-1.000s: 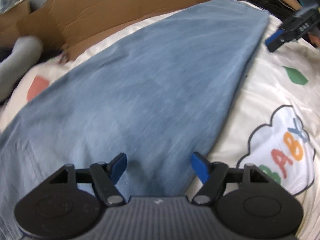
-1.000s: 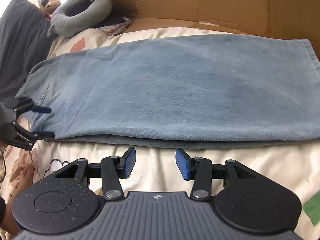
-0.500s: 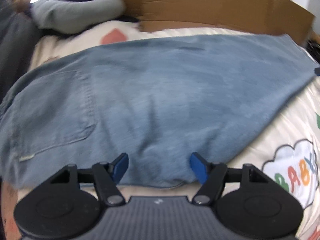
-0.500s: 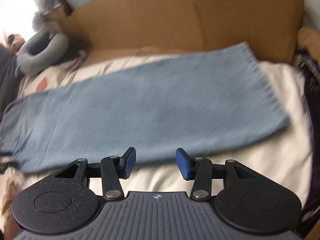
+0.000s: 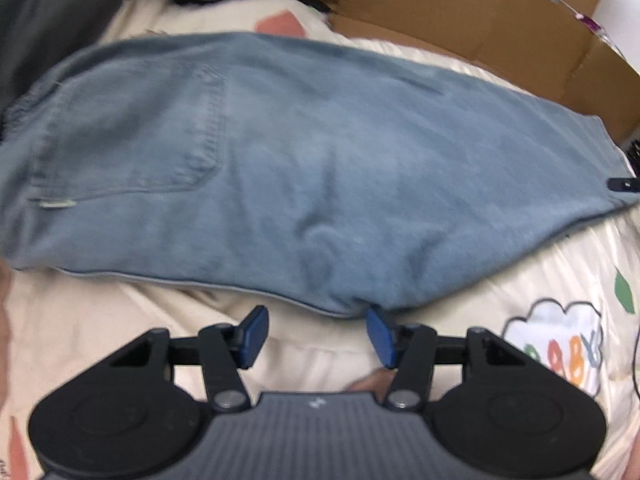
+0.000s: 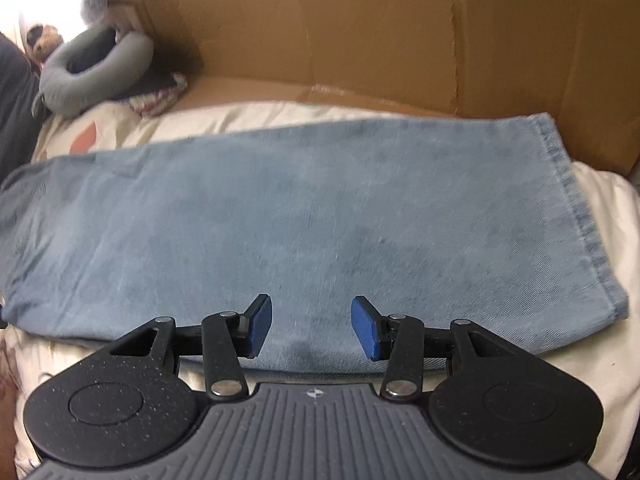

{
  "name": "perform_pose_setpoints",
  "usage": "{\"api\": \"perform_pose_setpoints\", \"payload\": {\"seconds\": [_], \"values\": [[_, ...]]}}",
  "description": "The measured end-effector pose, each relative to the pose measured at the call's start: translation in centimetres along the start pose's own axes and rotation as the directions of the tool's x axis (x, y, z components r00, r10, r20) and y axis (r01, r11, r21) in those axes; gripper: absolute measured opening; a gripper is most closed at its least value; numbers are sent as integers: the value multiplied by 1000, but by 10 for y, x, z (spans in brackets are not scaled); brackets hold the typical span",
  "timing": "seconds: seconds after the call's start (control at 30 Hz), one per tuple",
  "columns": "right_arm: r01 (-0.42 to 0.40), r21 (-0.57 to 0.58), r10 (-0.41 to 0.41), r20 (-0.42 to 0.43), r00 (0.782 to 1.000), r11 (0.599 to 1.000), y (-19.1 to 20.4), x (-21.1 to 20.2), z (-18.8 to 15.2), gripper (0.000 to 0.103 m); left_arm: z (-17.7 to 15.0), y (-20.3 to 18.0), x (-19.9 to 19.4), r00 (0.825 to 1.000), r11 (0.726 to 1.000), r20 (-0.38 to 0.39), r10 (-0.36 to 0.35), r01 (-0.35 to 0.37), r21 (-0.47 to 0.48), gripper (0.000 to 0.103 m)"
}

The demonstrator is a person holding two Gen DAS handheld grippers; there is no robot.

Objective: Fold clothes

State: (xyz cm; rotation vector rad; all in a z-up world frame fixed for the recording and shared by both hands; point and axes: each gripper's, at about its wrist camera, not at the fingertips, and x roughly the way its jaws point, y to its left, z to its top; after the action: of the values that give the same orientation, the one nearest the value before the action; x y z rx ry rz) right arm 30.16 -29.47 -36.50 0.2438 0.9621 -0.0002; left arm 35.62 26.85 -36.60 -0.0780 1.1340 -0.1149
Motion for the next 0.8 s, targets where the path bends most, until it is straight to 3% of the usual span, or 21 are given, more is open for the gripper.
{"api": "perform_pose_setpoints", "payload": {"seconds": [0.13, 0.43, 0.6, 0.7, 0.8], "values": [[9, 2, -9, -18, 1000, 1000, 2, 5, -7, 51, 1, -11, 14, 999, 999, -16, -39, 39, -18, 60], [18, -1, -18, -23, 1000, 1000, -3, 5, -16, 51, 13, -13, 26, 1000, 994, -14, 10, -11, -105, 62], [16, 4, -16, -18, 1000, 1000, -11, 2, -20, 51, 23, -4, 22, 1000, 982, -16, -6, 3, -188, 62], [11, 4, -11, -14, 1000, 1000, -14, -1, -22, 51, 26, -1, 24, 999, 971, -42, 12, -22, -239, 54], [8, 1, -8, -10, 1000, 1000, -20, -3, -25, 51, 24, -8, 24, 995, 974, -76, 61, -76, -212, 36]]}}
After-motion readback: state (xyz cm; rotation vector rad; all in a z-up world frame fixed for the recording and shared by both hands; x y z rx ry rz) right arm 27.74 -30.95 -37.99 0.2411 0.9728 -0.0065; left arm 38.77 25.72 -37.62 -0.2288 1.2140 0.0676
